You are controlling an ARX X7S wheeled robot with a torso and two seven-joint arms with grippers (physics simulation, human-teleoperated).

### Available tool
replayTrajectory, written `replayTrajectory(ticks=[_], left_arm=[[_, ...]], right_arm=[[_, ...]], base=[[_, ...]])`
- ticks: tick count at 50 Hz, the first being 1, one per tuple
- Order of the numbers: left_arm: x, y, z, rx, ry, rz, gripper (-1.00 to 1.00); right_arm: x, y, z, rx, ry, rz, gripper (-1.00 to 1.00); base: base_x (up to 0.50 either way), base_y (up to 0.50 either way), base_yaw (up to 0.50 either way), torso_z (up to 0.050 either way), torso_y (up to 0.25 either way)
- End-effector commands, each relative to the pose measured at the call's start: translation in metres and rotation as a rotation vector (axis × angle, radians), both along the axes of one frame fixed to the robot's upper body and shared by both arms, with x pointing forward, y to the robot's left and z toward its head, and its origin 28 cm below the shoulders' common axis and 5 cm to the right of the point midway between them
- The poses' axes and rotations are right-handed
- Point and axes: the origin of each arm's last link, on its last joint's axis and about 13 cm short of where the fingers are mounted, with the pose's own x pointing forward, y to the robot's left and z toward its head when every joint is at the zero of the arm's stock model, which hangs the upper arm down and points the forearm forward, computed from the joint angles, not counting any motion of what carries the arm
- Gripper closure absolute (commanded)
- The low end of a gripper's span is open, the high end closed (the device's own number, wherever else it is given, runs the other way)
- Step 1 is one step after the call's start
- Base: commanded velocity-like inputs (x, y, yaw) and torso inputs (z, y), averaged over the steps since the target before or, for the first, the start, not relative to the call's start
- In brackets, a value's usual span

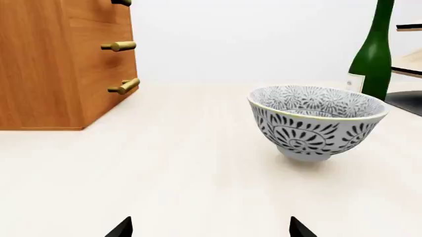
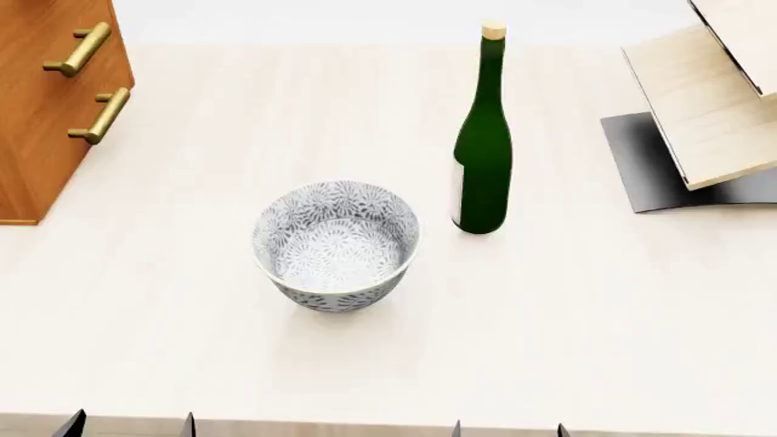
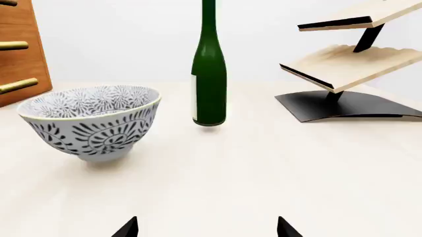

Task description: Put the wine bottle on the wine rack.

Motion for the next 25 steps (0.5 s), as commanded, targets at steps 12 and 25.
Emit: replayTrajectory(ticks=[12,25], left_arm=[[-0.002,-0.003,0.003,0.034,-0.026,-0.017,-1.0],[-0.012,-0.004,0.023,0.039,-0.095,-0.011,-1.0]], right_arm=[[-0.002,-0.001,0.009,0.042,-0.007,0.011,-1.0],[-0.013,-0.002,0.031,0.057,-0.086,0.03,-1.0]], base=[[0.0,0.0,0.0,0.0,0.0],[0.0,0.0,0.0,0.0,0.0]])
